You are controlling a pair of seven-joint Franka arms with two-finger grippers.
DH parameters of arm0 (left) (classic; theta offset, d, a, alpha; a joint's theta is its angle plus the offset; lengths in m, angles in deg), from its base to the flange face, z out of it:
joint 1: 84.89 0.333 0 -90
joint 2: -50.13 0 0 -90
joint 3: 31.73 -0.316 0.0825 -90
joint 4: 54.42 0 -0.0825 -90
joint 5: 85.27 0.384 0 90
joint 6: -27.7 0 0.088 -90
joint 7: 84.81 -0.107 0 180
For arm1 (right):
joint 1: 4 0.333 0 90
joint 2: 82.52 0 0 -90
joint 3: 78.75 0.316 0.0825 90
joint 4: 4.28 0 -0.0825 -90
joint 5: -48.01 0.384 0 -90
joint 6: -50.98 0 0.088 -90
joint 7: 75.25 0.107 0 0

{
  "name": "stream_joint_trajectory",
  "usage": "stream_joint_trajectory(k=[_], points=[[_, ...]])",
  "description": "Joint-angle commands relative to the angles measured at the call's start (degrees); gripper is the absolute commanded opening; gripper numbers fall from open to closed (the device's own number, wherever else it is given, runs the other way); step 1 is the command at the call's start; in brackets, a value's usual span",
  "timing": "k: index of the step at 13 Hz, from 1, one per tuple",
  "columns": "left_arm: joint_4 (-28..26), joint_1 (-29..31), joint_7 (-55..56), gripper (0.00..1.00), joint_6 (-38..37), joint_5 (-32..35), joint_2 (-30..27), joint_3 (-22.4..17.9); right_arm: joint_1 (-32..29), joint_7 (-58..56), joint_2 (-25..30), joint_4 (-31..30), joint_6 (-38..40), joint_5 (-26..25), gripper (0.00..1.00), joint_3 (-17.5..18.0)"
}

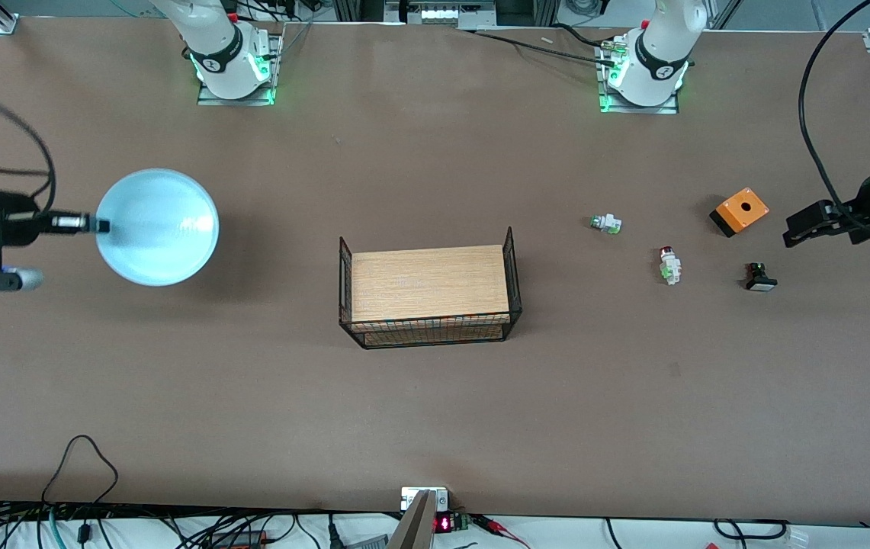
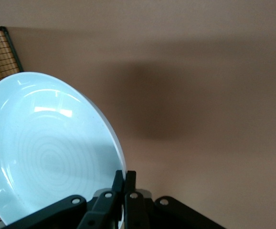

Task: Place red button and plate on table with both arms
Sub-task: 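Carry the plate away from the basket and lower it with the right gripper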

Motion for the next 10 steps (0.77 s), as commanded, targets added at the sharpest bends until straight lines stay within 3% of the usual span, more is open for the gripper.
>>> stream_joint_trajectory(k=[1, 6, 10], points=[[2.6, -0.3, 1.8, 1.0, -1.4, 1.4, 0.8, 0.3, -3.2, -8.2, -5.3, 0.7, -5.5, 0.6, 0.0, 1.2], [2.9, -0.3, 1.8, 1.0, -1.5, -0.4, 0.5, 0.8, -5.7, -19.1, -18.1, 0.4, -25.0, 1.4, 0.0, 1.2], [2.9, -0.1, 0.2, 1.0, -1.7, -0.3, 0.3, 0.8, -5.8, -20.0, -23.1, 0.3, -32.7, 2.1, 0.0, 1.8]])
